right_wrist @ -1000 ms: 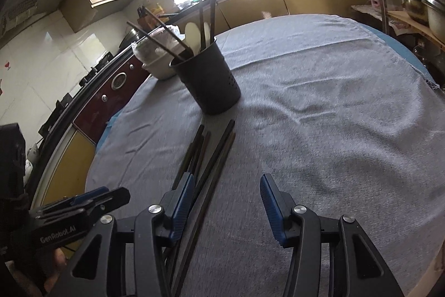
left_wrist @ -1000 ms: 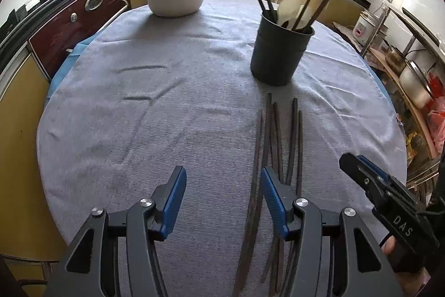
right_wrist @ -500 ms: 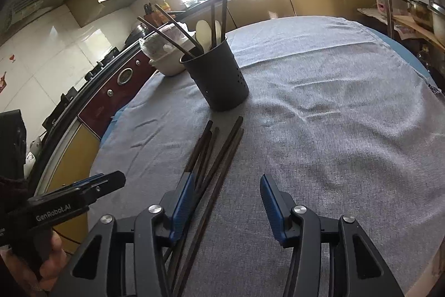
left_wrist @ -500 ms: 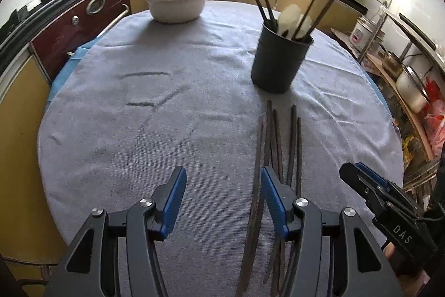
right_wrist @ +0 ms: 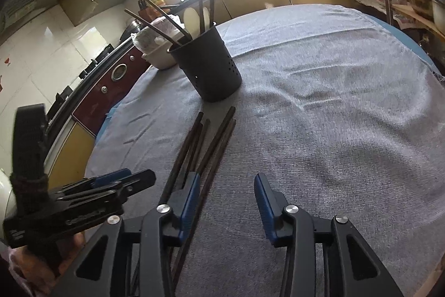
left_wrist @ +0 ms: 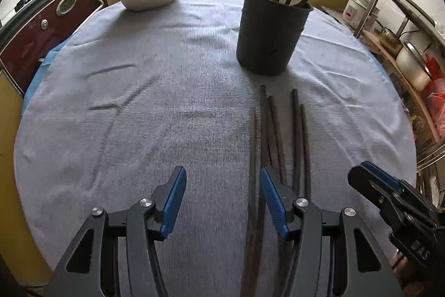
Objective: Organize utensils
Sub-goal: 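Close the left tool on a chopstick while the right tool grasps one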
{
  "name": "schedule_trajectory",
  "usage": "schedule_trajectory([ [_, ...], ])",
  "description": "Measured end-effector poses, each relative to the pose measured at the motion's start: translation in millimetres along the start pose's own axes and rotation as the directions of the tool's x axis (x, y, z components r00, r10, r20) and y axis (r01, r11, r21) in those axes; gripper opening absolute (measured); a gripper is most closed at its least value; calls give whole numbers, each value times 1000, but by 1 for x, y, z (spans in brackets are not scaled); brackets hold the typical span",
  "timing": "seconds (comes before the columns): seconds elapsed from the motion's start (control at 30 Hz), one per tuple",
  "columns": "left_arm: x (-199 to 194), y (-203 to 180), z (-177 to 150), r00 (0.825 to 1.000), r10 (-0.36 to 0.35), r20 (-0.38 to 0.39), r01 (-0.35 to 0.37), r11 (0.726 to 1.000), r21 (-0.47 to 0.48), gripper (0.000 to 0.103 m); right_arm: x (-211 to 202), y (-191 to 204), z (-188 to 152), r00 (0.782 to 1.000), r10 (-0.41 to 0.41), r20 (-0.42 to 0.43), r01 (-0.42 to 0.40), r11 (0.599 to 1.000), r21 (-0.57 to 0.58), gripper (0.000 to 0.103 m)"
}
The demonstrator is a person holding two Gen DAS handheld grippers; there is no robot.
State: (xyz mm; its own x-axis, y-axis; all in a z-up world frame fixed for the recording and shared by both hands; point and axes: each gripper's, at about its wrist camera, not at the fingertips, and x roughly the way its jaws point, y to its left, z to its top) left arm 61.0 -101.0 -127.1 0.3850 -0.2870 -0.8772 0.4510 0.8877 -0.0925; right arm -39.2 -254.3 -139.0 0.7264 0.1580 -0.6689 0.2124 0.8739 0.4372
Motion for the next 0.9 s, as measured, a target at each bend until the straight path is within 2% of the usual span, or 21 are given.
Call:
schedule_trajectory([
  [0.2, 13, -7, 5, 1000, 4, -16, -4, 1000, 28, 57, 8, -2, 1, 1000, 3, -14, -3, 1000, 15, 43],
  [0.3, 15, -8, 7, 1000, 9, 6, -9, 999, 46, 57, 11, -3, 1, 1000, 2, -18, -1, 1000, 22, 43],
  [0.37, 17, -7, 10, 999, 34, 18, -35, 998, 53, 59, 13, -4, 1, 1000, 2, -24, -1, 1000, 29, 43],
  [0.4, 20, -6, 11, 999, 53, 7, -54, 997, 56, 64, 14, -5, 1, 1000, 0, -25, 1, 999, 32, 43],
  [0.47, 21, -1, 12, 999, 50, 12, -50, 998, 46, 66, 14, -5, 1, 1000, -2, -25, 3, 999, 36, 43],
  [0.53, 21, 4, 13, 999, 48, 7, -49, 998, 39, 66, 13, -6, 1, 1000, -3, -24, 3, 999, 40, 43],
  [0.67, 22, 17, 10, 996, 94, 0, -94, 995, 26, 66, 12, -7, 1, 1000, -2, -23, 3, 999, 43, 43],
  [0.77, 22, 28, 10, 996, 93, -12, -93, 996, -8, 67, 12, -7, 1, 1000, -2, -21, 3, 999, 44, 43],
  [0.9, 12, 25, 13, 999, 46, 10, -45, 999, -24, 67, 12, -7, 0, 1000, 3, -22, -2, 999, 49, 43],
])
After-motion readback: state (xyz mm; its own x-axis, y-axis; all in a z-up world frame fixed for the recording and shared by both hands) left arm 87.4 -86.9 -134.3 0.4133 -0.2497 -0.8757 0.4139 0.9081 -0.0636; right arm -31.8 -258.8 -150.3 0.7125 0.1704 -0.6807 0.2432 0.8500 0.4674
